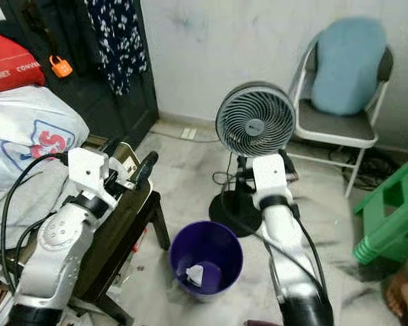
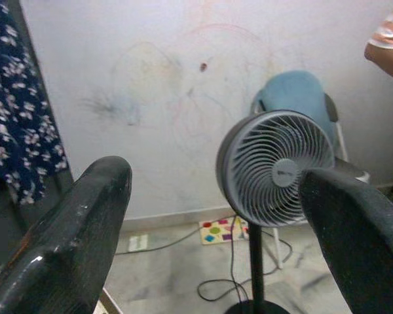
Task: Clean up the room
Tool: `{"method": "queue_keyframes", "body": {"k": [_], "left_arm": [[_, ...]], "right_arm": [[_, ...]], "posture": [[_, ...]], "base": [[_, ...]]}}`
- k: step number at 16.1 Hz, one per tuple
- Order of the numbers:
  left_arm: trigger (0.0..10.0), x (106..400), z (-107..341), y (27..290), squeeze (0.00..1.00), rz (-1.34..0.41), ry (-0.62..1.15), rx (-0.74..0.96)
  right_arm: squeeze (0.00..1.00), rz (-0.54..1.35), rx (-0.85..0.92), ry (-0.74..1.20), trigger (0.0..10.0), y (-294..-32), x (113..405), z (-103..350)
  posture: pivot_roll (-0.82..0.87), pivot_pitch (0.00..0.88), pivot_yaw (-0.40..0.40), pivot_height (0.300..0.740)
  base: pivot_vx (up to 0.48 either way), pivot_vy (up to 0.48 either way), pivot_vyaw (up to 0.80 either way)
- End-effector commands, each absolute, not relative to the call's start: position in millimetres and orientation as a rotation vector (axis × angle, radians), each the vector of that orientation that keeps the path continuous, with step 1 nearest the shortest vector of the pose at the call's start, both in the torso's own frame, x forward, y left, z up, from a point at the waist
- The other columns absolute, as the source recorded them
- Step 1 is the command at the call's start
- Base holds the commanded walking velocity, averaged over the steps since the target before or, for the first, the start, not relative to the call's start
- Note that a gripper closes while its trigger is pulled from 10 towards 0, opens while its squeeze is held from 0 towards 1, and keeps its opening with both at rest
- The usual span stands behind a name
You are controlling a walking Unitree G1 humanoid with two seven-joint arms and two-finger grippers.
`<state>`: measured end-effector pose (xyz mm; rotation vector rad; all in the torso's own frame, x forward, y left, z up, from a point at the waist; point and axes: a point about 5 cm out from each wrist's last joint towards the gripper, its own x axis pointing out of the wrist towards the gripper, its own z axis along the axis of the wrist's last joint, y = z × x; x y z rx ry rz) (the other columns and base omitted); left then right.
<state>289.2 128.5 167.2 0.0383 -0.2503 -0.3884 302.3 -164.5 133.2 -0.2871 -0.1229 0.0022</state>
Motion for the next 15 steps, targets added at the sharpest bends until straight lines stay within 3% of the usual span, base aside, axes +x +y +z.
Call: {"method": "queue_keyframes", "body": {"k": [1, 5, 11, 12, 13, 15], "left_arm": [[10.0, 291, 167, 133, 0.0, -0.359, -0.251, 0.054], [10.0, 283, 152, 147, 0.0, -0.307, -0.226, 0.074], [10.0, 289, 155, 144, 0.0, -0.339, -0.237, 0.075], [10.0, 290, 155, 144, 0.0, -0.349, -0.243, 0.072], [10.0, 291, 156, 144, 0.0, -0.355, -0.248, 0.07], [10.0, 290, 154, 144, 0.0, -0.356, -0.249, 0.068]], "right_arm": [[1.0, 0.015, -0.291, -0.15, 10.0, -167, 294, 137], [1.0, -0.087, -0.292, -0.068, 10.0, -192, 240, 118], [1.0, -0.091, -0.289, -0.095, 10.0, -190, 252, 126], [0.54, -0.083, -0.297, -0.087, 10.0, -190, 253, 124], [0.43, -0.076, -0.305, -0.082, 10.0, -190, 255, 122], [0.0, -0.069, -0.309, -0.084, 10.0, -189, 259, 122]], "posture": [[-0.1, 0.0, 0.032, 0.74], [-0.1, 0.0, 0.022, 0.74], [-0.11, 0.0, 0.044, 0.74], [-0.11, 0.0, 0.042, 0.74], [-0.11, 0.0, 0.04, 0.74], [-0.1, 0.0, 0.039, 0.74]], "base": [[0.0, 0.0, 0.0], [0.0, 0.0, 0.0], [0.0, 0.0, 0.0], [0.0, 0.0, 0.0], [0.0, 0.0, 0.0], [0.0, 0.0, 0.0]]}}
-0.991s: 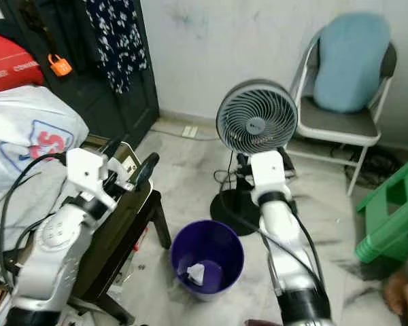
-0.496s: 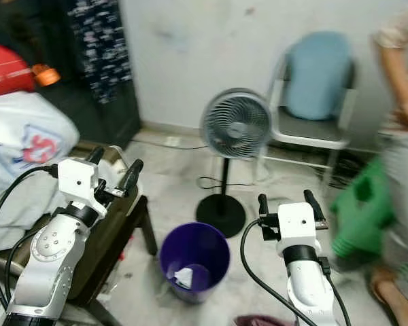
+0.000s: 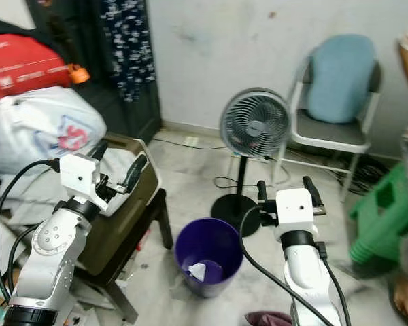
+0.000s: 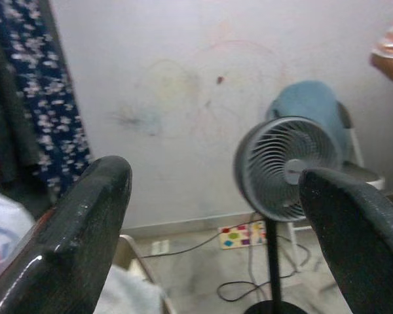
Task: Clean up the room
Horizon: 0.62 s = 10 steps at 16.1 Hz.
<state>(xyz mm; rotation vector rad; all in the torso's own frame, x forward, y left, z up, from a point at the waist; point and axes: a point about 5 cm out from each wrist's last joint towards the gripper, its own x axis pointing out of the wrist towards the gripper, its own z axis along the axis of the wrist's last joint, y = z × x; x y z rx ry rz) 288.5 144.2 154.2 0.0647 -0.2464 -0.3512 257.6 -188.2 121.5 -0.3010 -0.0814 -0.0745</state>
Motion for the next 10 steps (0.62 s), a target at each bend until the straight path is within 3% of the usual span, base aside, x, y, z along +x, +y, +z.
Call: {"method": "queue_keyframes", "body": {"k": [1, 8, 10], "left_arm": [[10.0, 289, 154, 144, 0.0, -0.358, -0.248, 0.07], [10.0, 286, 146, 137, 0.0, -0.388, -0.232, 0.048], [10.0, 288, 151, 135, 0.0, -0.409, -0.248, 0.044]], "right_arm": [[0.0, -0.065, -0.308, -0.089, 10.0, -188, 262, 124], [0.0, -0.037, -0.356, -0.116, 10.0, -184, 272, 130], [0.0, -0.048, -0.345, -0.118, 10.0, -184, 273, 129]], "posture": [[-0.1, 0.0, 0.035, 0.74], [-0.11, 0.0, 0.042, 0.74], [-0.12, 0.0, 0.048, 0.74]], "base": [[0.0, 0.0, 0.0], [0.0, 0.0, 0.0], [0.0, 0.0, 0.52]]}}
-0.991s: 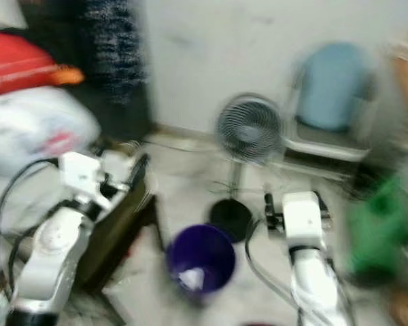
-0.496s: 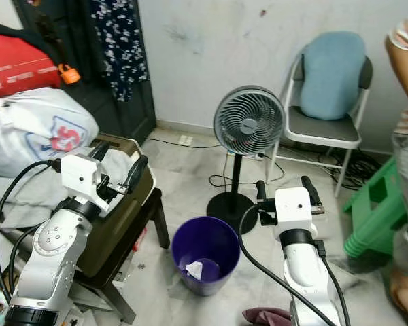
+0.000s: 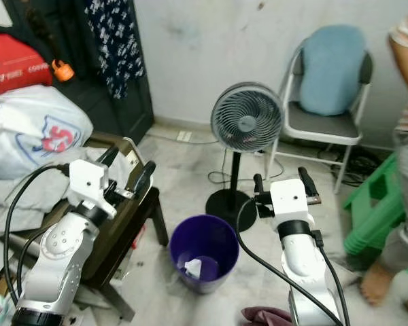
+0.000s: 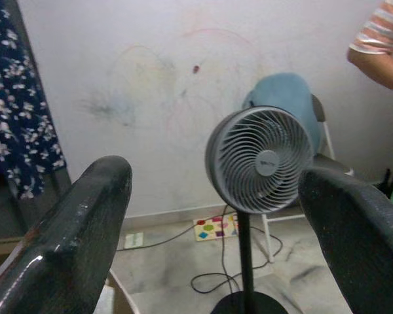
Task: Clean up the room
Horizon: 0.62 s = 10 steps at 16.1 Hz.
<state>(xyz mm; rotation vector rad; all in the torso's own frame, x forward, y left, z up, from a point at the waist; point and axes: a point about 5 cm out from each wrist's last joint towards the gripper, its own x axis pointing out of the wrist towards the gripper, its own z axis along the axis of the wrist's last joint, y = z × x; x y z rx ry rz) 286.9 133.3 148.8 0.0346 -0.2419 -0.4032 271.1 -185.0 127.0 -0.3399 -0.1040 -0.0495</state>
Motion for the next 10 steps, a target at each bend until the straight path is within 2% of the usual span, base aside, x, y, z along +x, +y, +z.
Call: {"method": "queue_keyframes", "body": {"k": [1, 9, 10], "left_arm": [[10.0, 288, 152, 136, 0.0, -0.412, -0.25, 0.039], [10.0, 269, 139, 132, 0.0, -0.4, -0.197, 0.009], [10.0, 268, 136, 133, 0.0, -0.392, -0.178, 0.019]], "right_arm": [[0.0, -0.049, -0.341, -0.118, 10.0, -183, 273, 129], [0.0, 0.001, -0.341, -0.124, 10.0, -171, 274, 134], [0.0, 0.007, -0.338, -0.123, 10.0, -169, 276, 133]], "posture": [[-0.12, 0.0, 0.049, 0.74], [-0.11, 0.0, 0.021, 0.74], [-0.11, 0.0, 0.019, 0.74]], "base": [[0.281, 0.0, 0.0], [0.281, 0.0, 0.0], [0.0, 0.0, 0.52]]}}
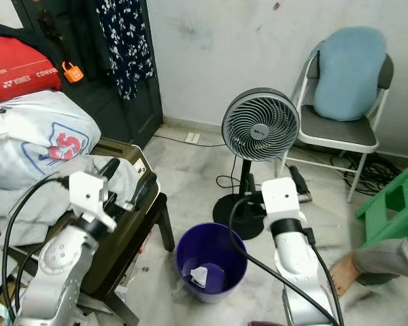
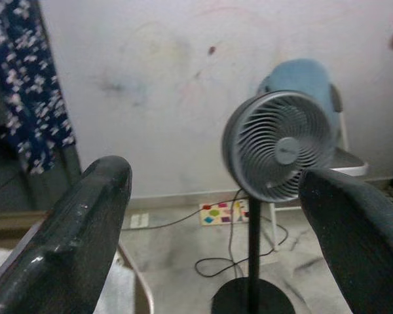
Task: Clean up the room
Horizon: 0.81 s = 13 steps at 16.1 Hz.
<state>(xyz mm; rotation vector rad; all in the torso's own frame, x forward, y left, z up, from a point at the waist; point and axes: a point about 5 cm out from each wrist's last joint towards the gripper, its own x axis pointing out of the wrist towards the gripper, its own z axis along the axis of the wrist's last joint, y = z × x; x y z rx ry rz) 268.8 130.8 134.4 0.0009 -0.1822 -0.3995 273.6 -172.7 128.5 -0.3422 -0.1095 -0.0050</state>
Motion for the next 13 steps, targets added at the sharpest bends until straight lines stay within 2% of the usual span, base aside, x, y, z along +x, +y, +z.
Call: {"method": "queue_keyframes", "body": {"k": [1, 7, 13], "left_arm": [[10.0, 266, 135, 134, 0.0, -0.388, -0.175, 0.03], [10.0, 259, 136, 129, 0.0, -0.401, -0.154, 0.032], [10.0, 260, 137, 131, 0.0, -0.402, -0.143, 0.069]], "right_arm": [[0.0, 0.01, -0.334, -0.12, 10.0, -167, 275, 132], [0.0, 0.023, -0.299, -0.097, 10.0, -154, 269, 128], [0.0, 0.011, -0.277, -0.06, 10.0, -153, 265, 120]], "posture": [[-0.1, 0.0, 0.018, 0.74], [-0.11, 0.004, 0.03, 0.74], [-0.1, 0.018, 0.041, 0.74]], "base": [[0.0, 0.0, 0.7], [0.0, 0.0, 0.72], [0.0, 0.0, 0.78]]}}
